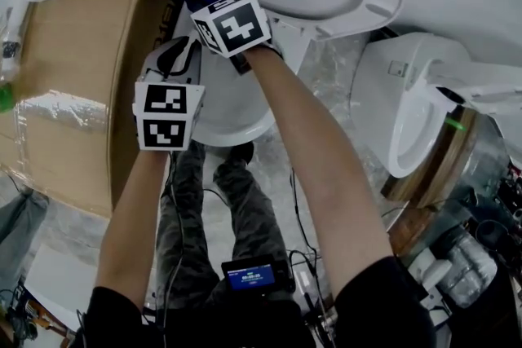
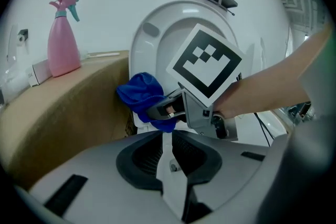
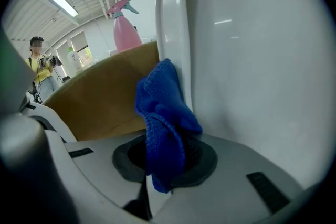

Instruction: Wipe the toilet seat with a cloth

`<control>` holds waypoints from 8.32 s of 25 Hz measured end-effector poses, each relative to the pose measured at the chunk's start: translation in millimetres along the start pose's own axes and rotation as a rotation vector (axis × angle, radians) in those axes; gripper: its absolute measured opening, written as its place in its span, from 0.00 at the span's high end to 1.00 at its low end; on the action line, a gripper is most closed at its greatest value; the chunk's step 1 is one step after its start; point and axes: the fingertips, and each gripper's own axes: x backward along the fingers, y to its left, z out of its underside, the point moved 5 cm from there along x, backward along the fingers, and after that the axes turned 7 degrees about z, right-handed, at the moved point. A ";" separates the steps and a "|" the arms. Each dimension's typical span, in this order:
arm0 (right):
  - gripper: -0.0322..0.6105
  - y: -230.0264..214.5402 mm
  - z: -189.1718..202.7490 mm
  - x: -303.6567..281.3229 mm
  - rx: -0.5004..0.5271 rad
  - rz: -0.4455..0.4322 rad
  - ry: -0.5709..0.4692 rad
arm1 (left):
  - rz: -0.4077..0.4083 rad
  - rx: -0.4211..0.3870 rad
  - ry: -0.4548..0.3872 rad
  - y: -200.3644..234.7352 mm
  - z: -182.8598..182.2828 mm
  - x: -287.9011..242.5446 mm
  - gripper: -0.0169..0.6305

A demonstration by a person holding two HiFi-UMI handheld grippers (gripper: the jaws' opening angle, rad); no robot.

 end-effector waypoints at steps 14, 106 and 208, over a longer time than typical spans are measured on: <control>0.87 -21.1 55.3 -13.7 -0.114 0.042 0.026 | 0.018 -0.062 0.080 18.2 22.8 -33.4 0.88; 0.87 -117.1 -58.4 310.8 -0.061 0.403 -0.321 | 0.045 -0.374 -0.084 -132.1 -160.2 50.1 0.90; 0.87 400.0 123.5 620.7 -0.095 0.445 -0.248 | 0.437 -0.390 -0.079 -221.6 69.3 538.5 0.95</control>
